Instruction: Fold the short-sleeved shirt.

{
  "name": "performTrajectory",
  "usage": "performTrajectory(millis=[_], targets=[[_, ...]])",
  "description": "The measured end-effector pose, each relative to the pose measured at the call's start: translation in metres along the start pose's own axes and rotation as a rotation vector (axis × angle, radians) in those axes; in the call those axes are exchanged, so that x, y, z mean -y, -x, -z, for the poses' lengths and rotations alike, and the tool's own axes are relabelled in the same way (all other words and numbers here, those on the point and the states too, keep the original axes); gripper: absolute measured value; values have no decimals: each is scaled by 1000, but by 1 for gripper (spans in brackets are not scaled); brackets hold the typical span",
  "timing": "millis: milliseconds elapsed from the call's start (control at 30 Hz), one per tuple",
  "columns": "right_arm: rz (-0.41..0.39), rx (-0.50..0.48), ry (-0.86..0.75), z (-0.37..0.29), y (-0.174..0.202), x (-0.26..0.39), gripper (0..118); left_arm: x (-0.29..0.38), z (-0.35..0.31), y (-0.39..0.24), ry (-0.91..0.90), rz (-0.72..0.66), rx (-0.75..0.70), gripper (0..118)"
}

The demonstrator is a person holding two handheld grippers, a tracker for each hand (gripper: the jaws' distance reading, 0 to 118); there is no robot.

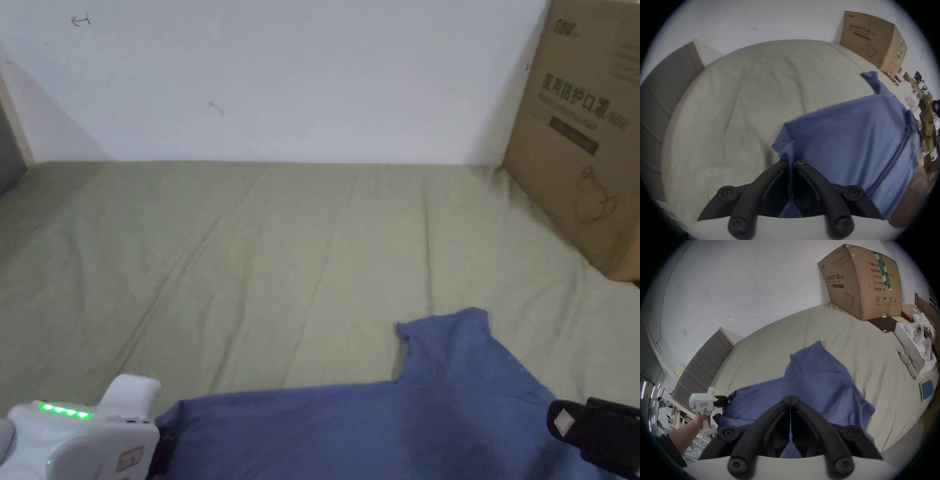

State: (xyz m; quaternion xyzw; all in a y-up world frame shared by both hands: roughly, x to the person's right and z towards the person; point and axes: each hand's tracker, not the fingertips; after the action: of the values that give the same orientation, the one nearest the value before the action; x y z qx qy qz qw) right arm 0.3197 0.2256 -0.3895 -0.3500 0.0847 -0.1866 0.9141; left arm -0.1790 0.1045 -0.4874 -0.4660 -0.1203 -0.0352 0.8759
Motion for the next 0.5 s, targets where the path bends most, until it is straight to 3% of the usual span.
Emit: performTrajectory(millis=[67,100,133,167,200,333,500], targets=[[-2,11,-27,20,-11,-35,1,-9,-13,0,-43,5,-52,4],[-29,66,-28,32,-17,-53,10,-14,-20,4,-68,2,-55,4],[-54,115,-2,52,-24,-74,39,-19,-28,10,-88,-8,-51,4],[-67,151,54,76,-32,-92,80,-25,-36,14,-114,-40,-44,4],[-59,183,122,100,-41,-109,104,-30,-43,17,-126,-69,-36,4],[24,227,387,200,-74,-139,104,-48,-62,28,-139,-149,22,4],[-1,332,549,285,-107,-128,104,-55,-60,39,-118,-206,26,4]])
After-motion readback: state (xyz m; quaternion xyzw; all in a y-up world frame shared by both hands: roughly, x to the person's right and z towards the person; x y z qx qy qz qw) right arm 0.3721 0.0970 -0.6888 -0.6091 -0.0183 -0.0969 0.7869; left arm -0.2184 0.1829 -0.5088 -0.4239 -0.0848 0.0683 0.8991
